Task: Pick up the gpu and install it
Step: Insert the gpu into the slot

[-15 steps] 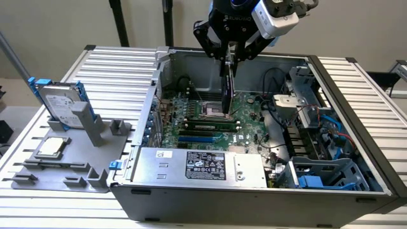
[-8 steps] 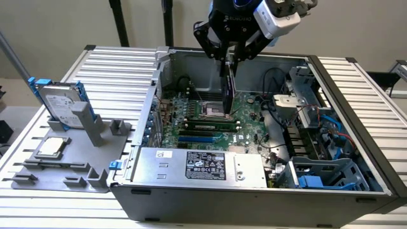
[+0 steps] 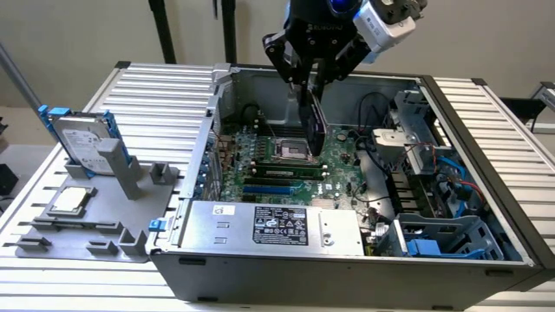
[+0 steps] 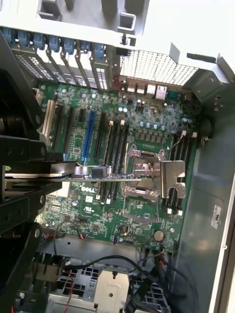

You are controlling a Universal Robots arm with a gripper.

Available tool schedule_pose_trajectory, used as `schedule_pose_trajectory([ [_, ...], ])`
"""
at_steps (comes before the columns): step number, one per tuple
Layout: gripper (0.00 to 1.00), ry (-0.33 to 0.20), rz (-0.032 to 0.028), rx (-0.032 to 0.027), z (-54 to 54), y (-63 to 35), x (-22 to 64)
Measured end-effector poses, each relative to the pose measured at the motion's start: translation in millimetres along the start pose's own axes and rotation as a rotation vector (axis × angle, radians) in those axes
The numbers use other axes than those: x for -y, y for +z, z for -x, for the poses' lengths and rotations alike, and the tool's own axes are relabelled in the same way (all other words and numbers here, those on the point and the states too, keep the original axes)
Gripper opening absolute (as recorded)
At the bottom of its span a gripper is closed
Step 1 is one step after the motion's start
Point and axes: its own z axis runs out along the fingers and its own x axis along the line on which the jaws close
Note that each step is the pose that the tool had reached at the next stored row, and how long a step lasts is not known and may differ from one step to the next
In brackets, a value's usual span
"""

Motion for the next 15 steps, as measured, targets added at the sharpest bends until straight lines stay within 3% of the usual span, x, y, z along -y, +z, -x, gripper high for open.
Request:
schedule_pose_trajectory([
  [15,0.27,-0.273,0.0051,-0.0153,-0.1,4.8,0.3],
])
